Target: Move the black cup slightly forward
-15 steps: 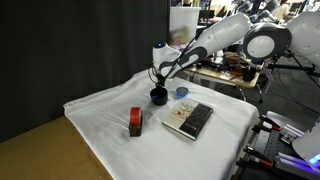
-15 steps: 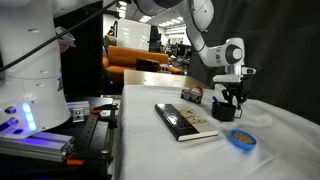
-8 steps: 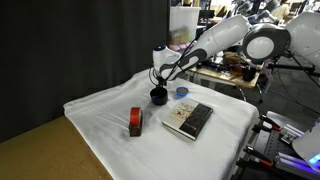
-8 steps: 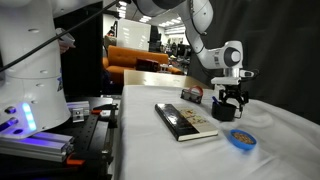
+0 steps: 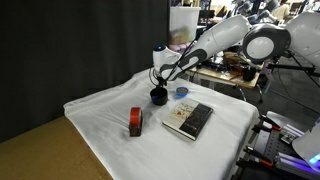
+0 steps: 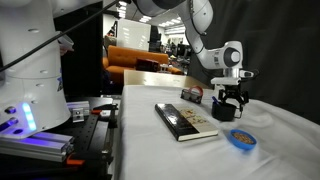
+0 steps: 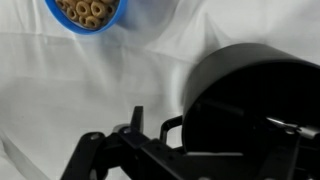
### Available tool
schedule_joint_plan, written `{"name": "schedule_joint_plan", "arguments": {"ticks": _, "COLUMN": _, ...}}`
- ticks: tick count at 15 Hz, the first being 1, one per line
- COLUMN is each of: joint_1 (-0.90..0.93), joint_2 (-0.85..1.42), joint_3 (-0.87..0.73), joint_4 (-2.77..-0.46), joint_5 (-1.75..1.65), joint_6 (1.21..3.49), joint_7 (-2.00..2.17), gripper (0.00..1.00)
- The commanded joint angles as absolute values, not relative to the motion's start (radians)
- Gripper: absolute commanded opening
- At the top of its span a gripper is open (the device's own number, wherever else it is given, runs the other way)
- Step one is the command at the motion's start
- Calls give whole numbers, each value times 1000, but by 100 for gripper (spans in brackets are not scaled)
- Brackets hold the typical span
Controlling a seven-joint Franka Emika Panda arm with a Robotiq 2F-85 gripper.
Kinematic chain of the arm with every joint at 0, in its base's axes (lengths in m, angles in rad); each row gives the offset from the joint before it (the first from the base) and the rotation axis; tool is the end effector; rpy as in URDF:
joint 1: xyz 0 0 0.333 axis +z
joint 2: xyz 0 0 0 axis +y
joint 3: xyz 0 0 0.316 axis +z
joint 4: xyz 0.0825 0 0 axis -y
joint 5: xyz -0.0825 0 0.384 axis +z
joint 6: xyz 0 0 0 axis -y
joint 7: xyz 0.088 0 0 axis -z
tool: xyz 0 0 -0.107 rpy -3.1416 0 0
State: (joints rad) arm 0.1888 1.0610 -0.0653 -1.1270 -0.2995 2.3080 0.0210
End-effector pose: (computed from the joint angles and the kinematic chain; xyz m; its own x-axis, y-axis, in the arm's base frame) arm 0.7707 0.1063 0.1666 0.9380 0.3344 0.0909 0.2957 -0.9092 0.2930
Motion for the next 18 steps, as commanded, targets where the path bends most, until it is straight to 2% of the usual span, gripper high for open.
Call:
{"name": "schedule_joint_plan", "arguments": {"ticks": 1, "joint_1": 193, "joint_2": 1065, "joint_3": -70, "joint_4": -1121, "joint_5": -293, "joint_6": 2305, "joint_7": 19, "gripper": 100}}
{"name": "schedule_joint_plan", "arguments": {"ticks": 9, "joint_1": 193, "joint_2": 1065, "joint_3": -70, "joint_4": -1121, "joint_5": -293, "joint_6": 2305, "joint_7": 19, "gripper": 100}}
{"name": "schedule_joint_plan", "arguments": {"ticks": 10, "joint_1": 193, "joint_2": 1065, "joint_3": -70, "joint_4": -1121, "joint_5": -293, "joint_6": 2305, "joint_7": 19, "gripper": 75}}
{"name": "schedule_joint_plan", "arguments": {"ticks": 12, "joint_1": 196, "joint_2": 1064, "joint_3": -74, "joint_4": -1124, "joint_5": -299, "joint_6": 2310, "joint_7": 22, "gripper": 66}}
{"name": "schedule_joint_plan", "arguments": {"ticks": 18, "joint_1": 193, "joint_2": 1066, "joint_3": -70, "joint_4": -1121, "joint_5": -291, "joint_6": 2304, "joint_7": 23, "gripper": 24}}
